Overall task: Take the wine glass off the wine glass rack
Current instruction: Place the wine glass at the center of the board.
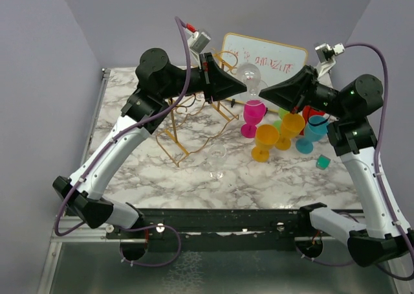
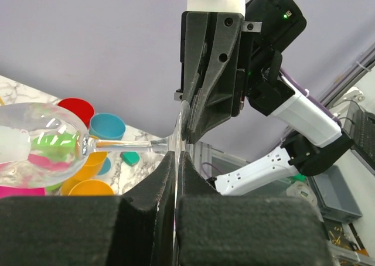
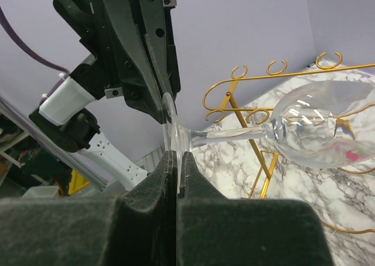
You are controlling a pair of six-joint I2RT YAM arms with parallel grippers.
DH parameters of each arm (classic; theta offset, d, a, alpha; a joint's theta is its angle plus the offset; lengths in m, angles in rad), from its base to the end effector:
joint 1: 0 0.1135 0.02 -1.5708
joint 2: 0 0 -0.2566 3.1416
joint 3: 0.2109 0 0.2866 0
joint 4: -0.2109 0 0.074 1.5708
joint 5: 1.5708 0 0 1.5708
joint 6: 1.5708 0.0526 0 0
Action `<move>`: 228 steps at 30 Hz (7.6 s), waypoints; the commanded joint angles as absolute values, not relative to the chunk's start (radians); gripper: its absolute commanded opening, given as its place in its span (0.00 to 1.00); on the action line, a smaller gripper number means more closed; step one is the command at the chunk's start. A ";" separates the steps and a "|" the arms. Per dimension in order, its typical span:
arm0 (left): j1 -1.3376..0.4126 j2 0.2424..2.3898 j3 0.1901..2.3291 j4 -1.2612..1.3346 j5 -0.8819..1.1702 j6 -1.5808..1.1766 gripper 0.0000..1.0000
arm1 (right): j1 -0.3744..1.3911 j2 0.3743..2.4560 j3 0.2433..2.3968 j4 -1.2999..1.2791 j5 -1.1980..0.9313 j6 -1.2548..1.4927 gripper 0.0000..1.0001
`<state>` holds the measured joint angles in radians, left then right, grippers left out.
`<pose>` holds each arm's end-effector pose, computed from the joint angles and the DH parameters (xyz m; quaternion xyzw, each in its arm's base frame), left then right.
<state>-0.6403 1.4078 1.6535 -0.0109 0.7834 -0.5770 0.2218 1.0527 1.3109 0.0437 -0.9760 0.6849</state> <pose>0.2535 -0.2352 0.5189 0.3177 0.5627 -0.6089 0.4601 0.2317 0.0969 0.4968 -0.2474 0.5962 0.5614 0.5178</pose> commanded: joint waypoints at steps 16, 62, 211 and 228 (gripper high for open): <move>-0.678 1.426 1.676 -0.164 0.777 -0.418 0.33 | 0.222 0.999 1.237 0.115 -1.005 0.698 0.01; -0.692 1.102 1.330 -0.101 1.048 -0.234 0.00 | 0.048 1.189 1.137 0.472 -1.195 1.091 0.68; -0.548 1.085 1.513 -0.440 0.583 -0.096 0.99 | 0.168 1.039 1.436 -0.964 -0.680 0.162 0.00; -0.548 1.091 1.473 -0.331 0.508 -0.177 0.99 | 0.766 1.201 1.455 -1.138 0.010 0.250 0.01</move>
